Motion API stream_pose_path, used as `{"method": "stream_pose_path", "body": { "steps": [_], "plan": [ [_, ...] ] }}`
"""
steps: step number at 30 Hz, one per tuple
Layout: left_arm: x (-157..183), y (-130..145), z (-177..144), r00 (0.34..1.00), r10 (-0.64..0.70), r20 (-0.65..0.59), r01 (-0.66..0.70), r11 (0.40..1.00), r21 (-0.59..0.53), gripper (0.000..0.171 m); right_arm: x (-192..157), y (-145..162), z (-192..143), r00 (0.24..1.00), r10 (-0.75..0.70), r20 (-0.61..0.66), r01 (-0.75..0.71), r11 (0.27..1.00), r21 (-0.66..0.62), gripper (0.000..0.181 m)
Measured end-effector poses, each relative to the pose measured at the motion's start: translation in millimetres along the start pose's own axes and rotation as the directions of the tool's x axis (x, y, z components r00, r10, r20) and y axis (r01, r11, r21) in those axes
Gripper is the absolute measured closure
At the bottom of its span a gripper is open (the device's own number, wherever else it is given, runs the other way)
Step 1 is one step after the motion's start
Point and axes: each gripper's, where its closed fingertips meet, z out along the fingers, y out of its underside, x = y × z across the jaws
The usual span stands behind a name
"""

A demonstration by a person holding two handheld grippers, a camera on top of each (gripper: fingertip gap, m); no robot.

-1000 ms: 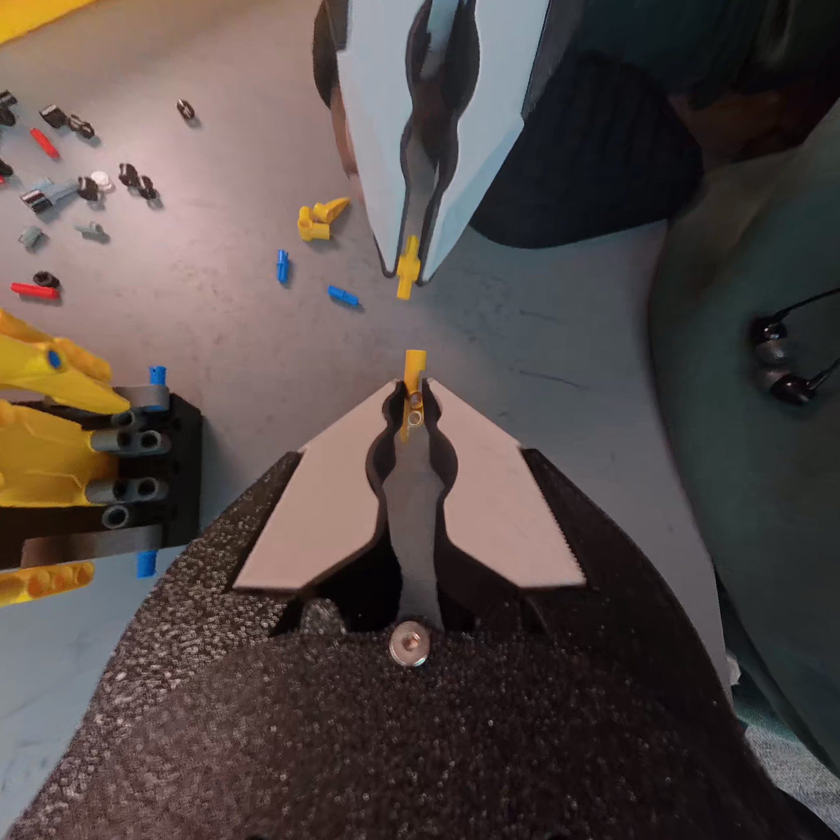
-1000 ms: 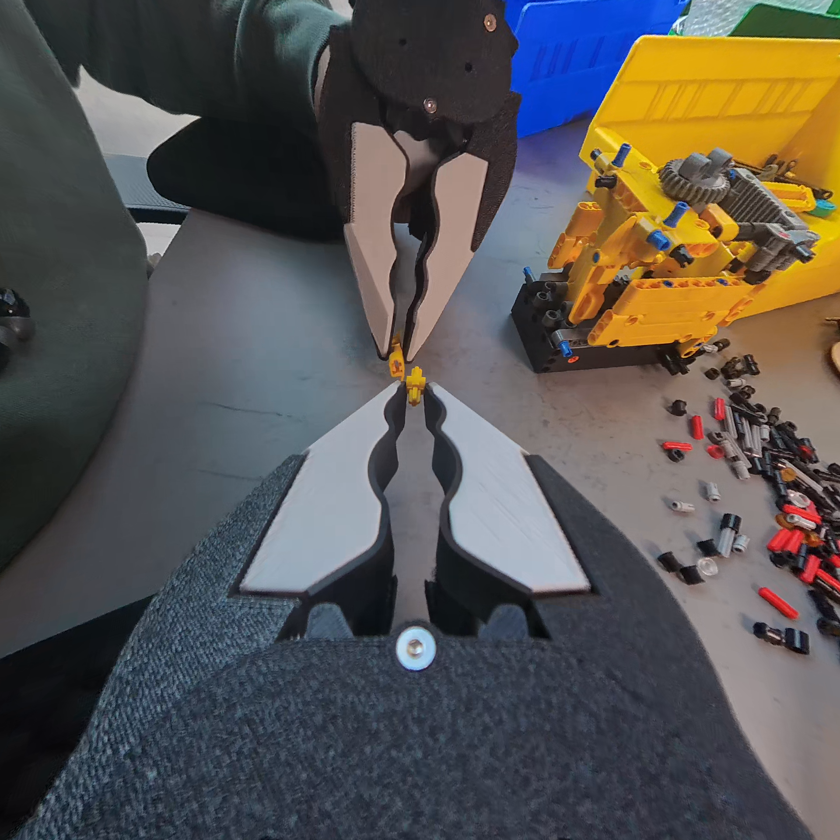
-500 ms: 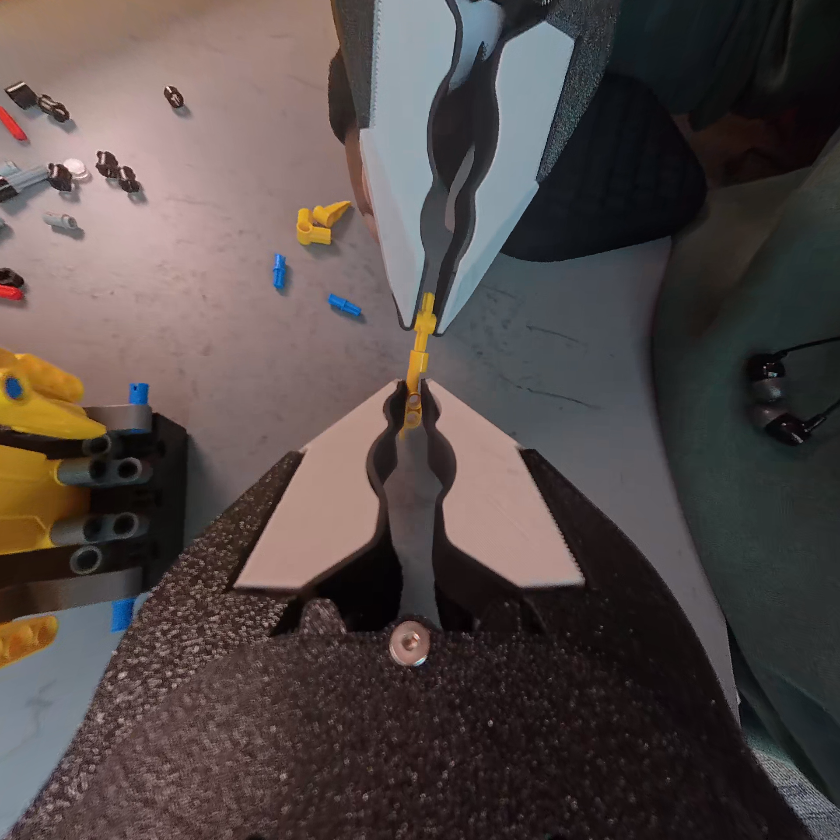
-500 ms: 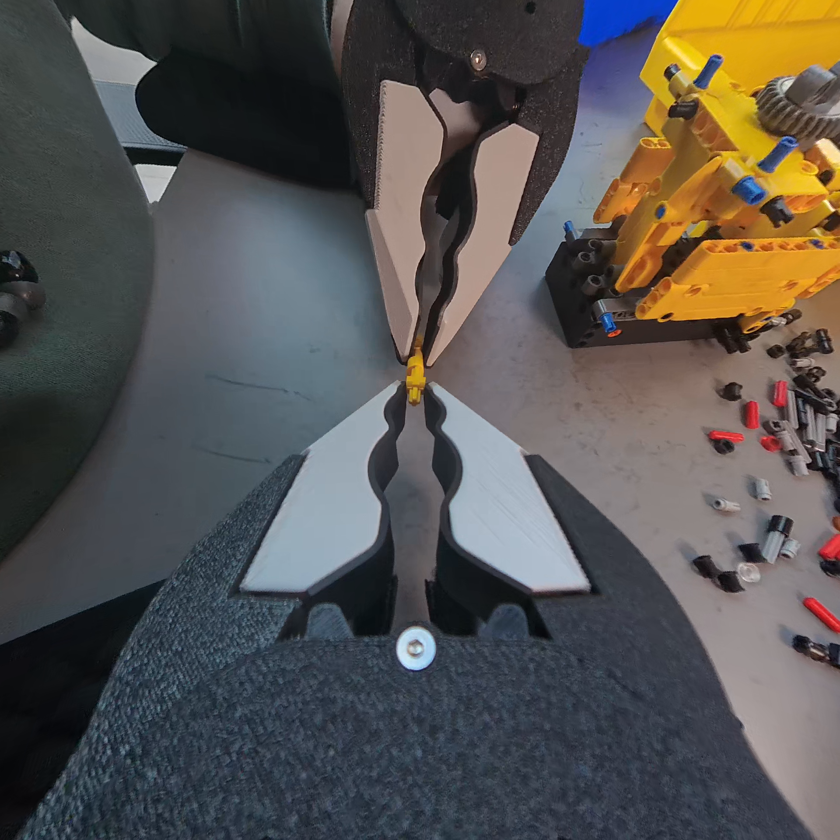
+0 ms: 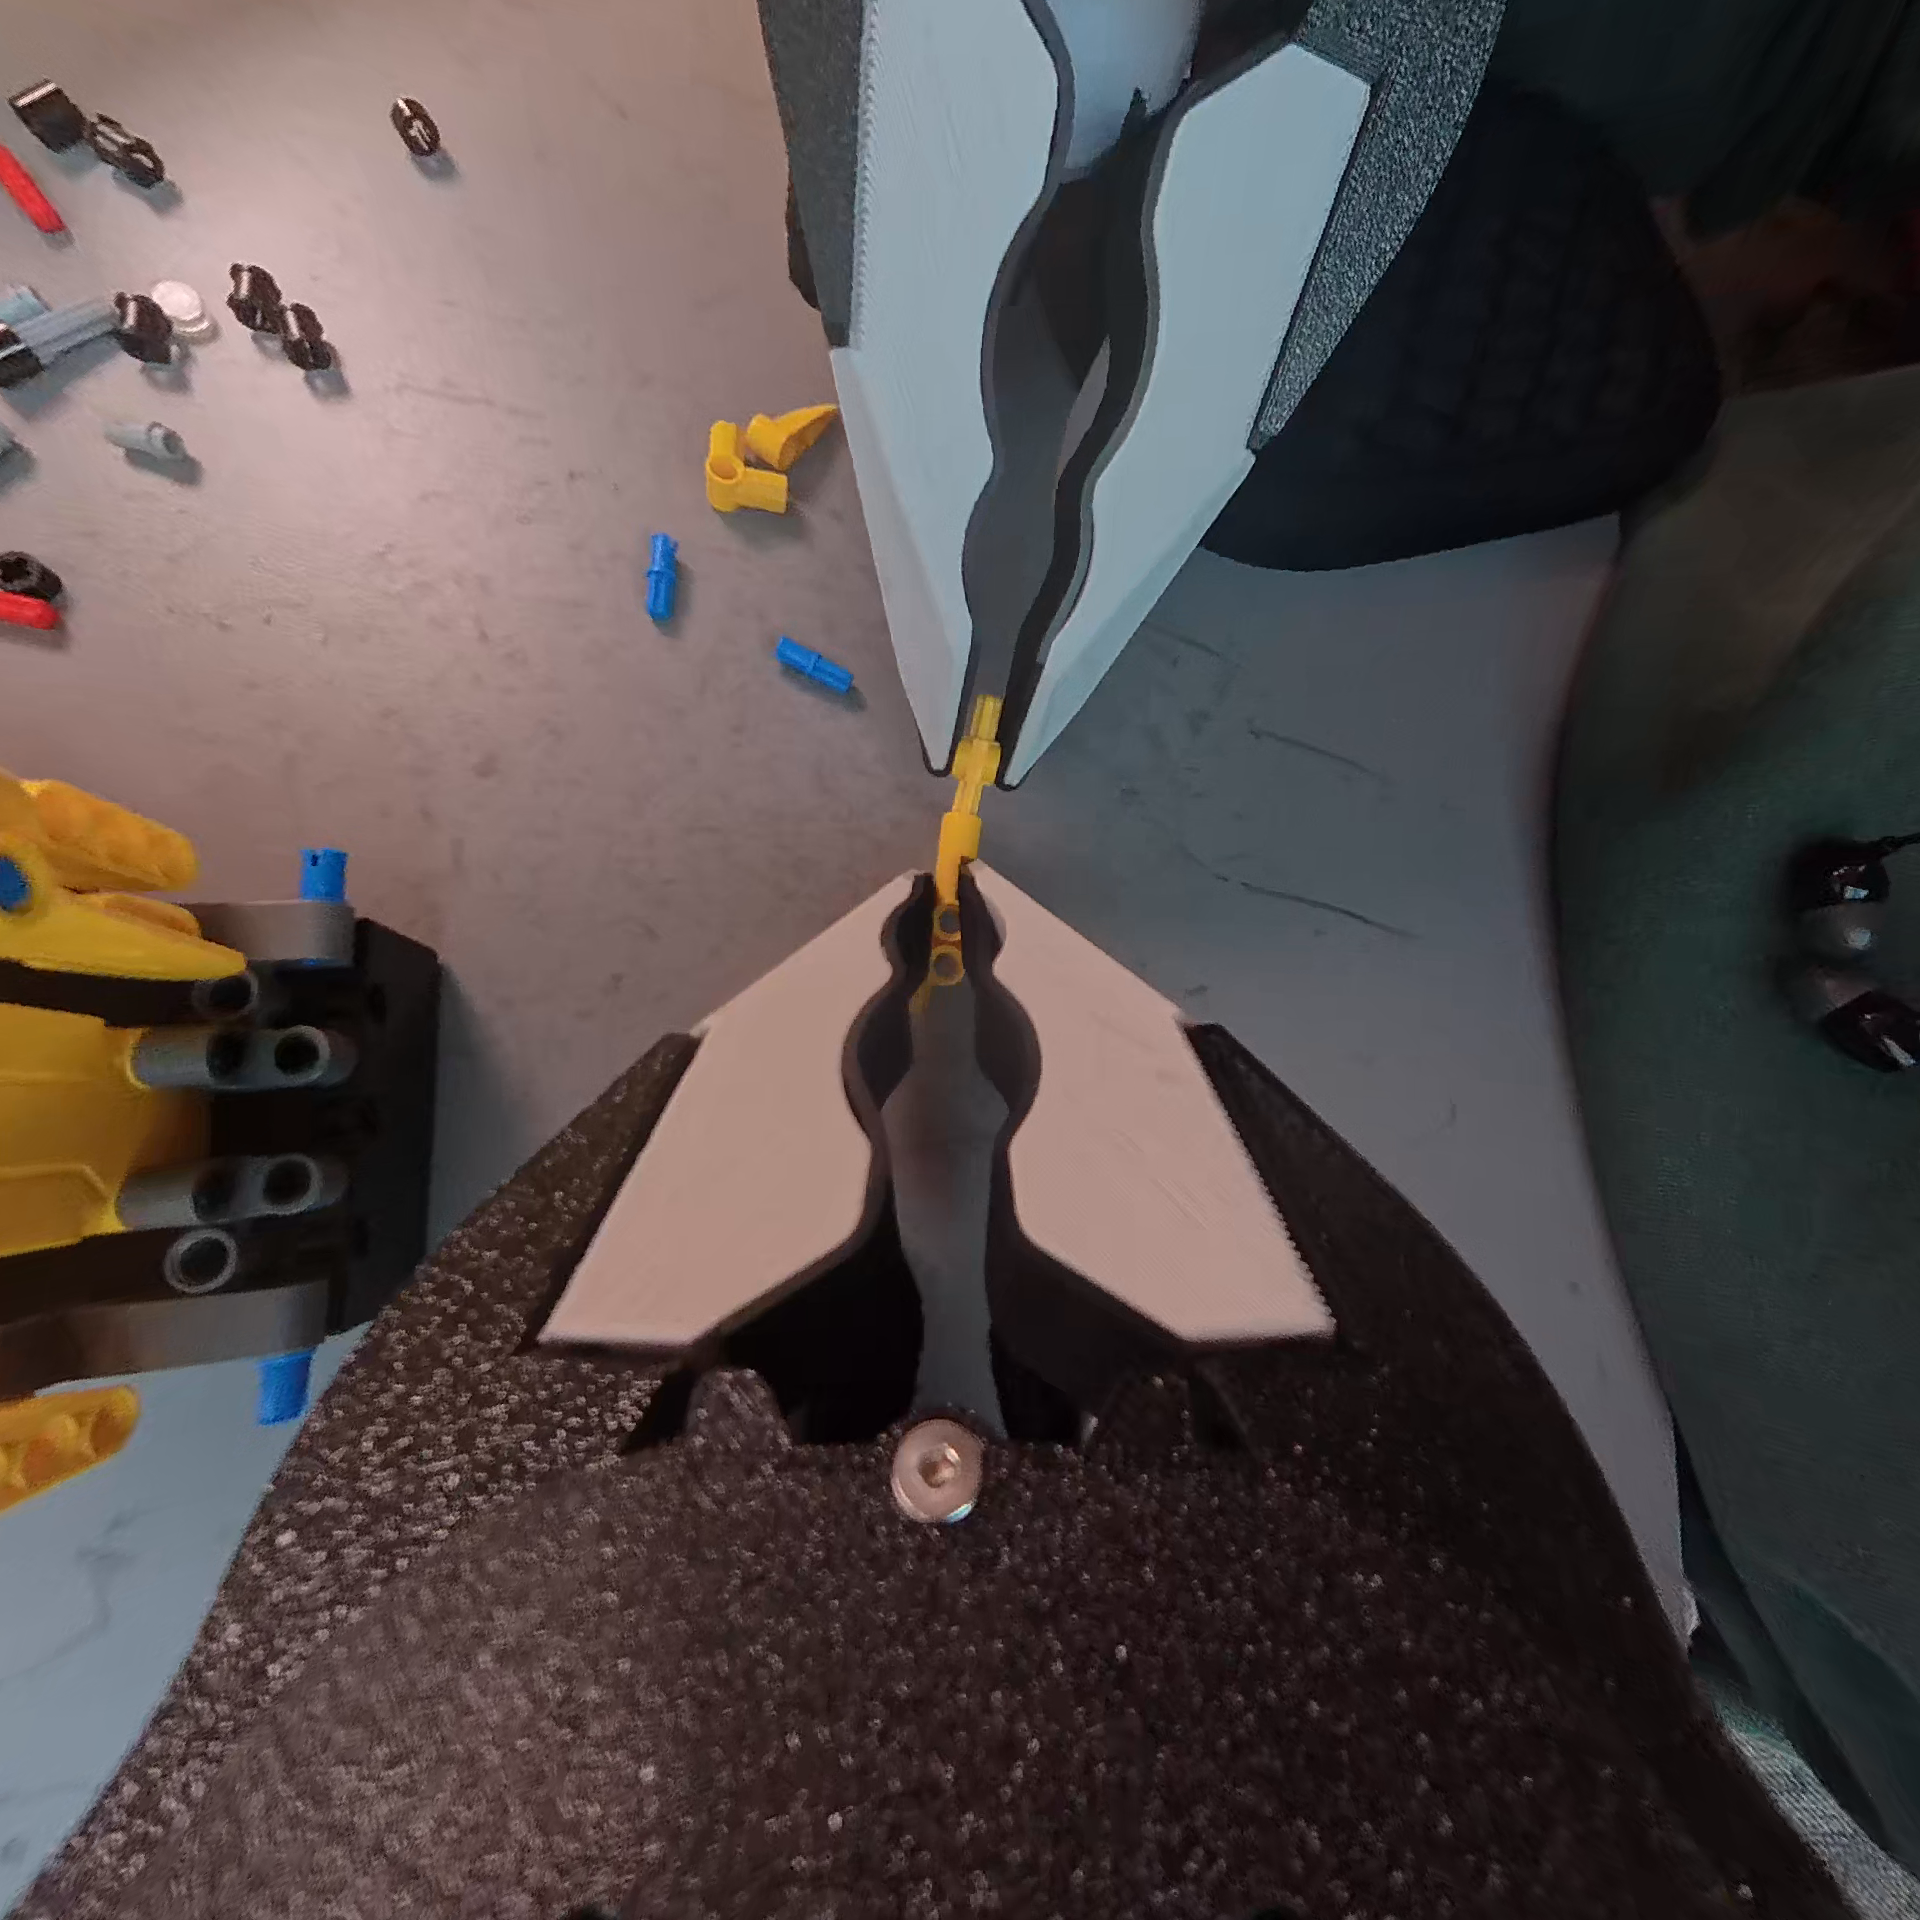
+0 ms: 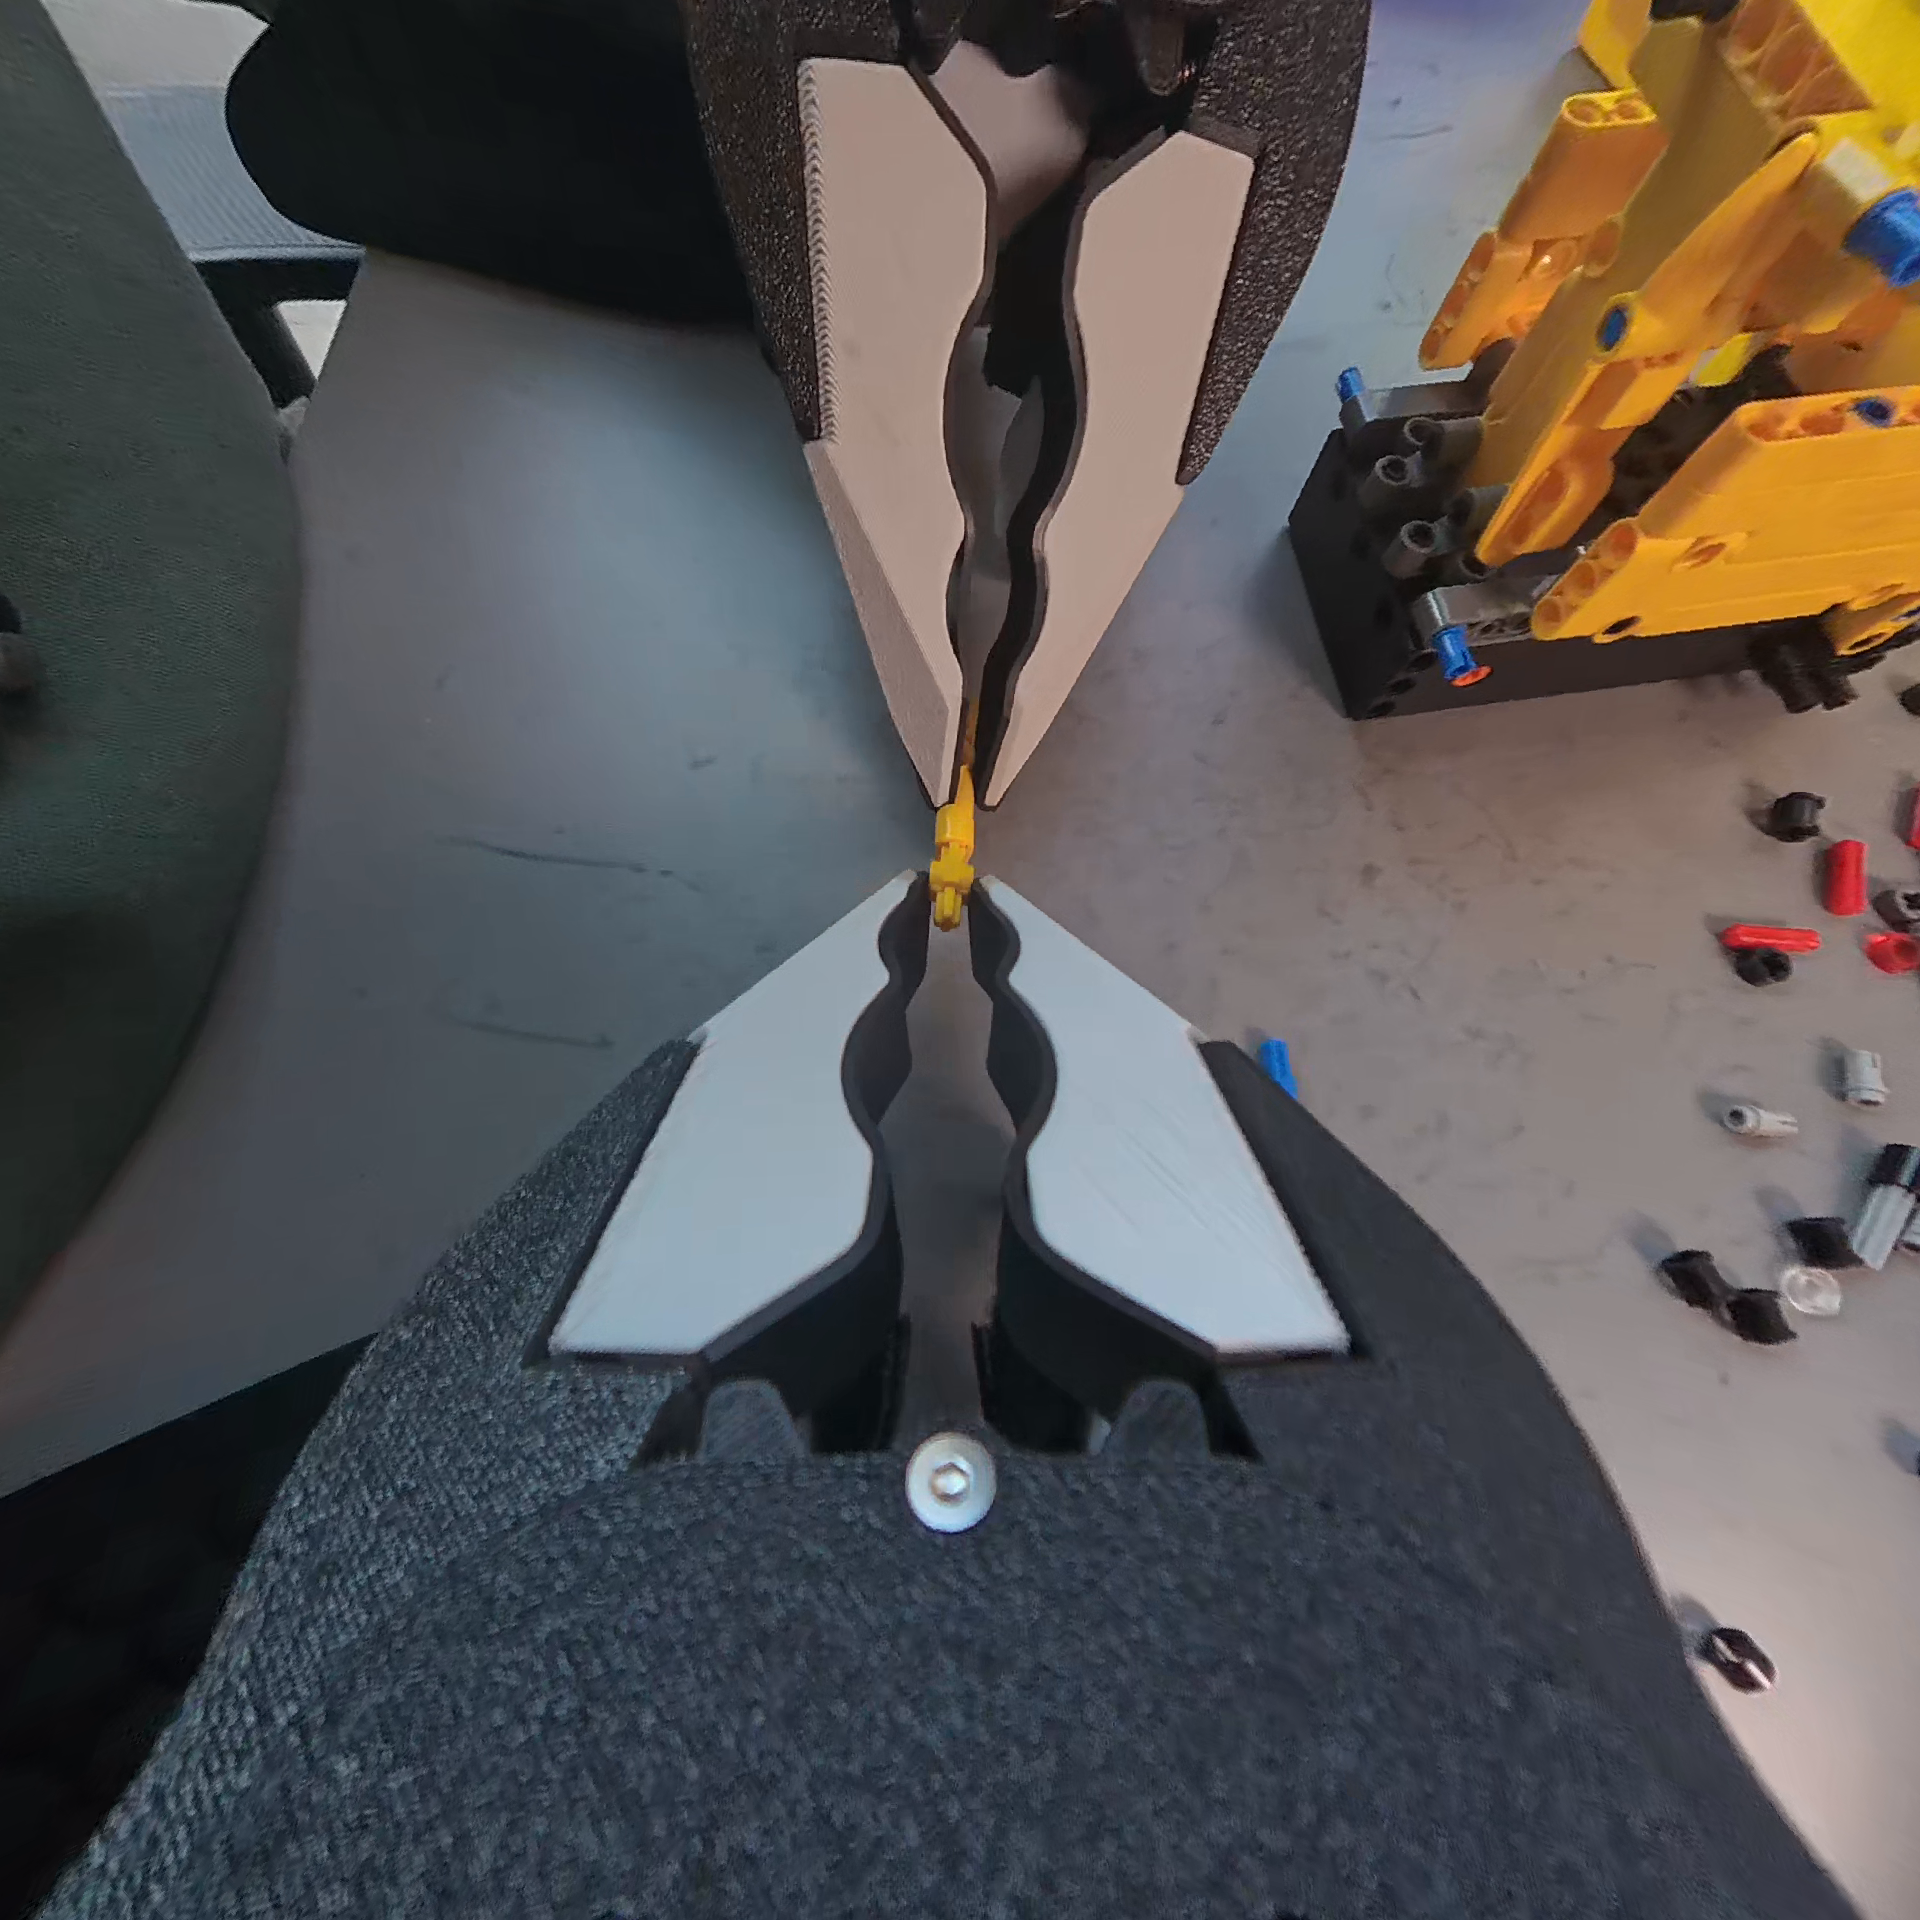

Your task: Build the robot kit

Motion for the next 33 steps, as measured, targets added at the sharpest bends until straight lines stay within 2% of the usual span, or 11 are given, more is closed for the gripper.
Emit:
{"method": "stream_pose_path", "body": {
  "steps": [4, 14, 17, 22, 28, 33],
  "plan": [
    [-2, 0, 0, 1.000, 0.005, 0.002, -0.005, 0.999, 0.033, 0.168, 3, 0, 0, 0.999, 0.032, -0.002, -0.032, 0.999, 0.017, 0.175],
    [-1, -1, -1, 0.982, 0.175, 0.070, -0.179, 0.983, 0.049, 0.169, 1, -2, -1, 0.998, 0.054, 0.045, -0.056, 0.997, 0.052, 0.175],
    [3, -18, -15, 0.989, 0.146, 0.038, -0.150, 0.971, 0.185, 0.170, 3, -20, -17, 0.993, 0.092, 0.079, -0.106, 0.976, 0.188, 0.175],
    [7, -25, -19, 0.989, 0.146, 0.014, -0.145, 0.961, 0.236, 0.171, 2, -25, -22, 0.988, 0.116, 0.102, -0.135, 0.968, 0.211, 0.176],
    [13, -20, -10, 0.970, 0.241, 0.042, -0.244, 0.954, 0.175, 0.171, -7, -17, -19, 0.984, 0.108, 0.142, -0.127, 0.982, 0.138, 0.176],
    [13, -19, -8, 0.952, 0.295, 0.084, -0.305, 0.940, 0.154, 0.171, -9, -17, -18, 0.978, 0.124, 0.169, -0.147, 0.980, 0.132, 0.176]
  ]
}}
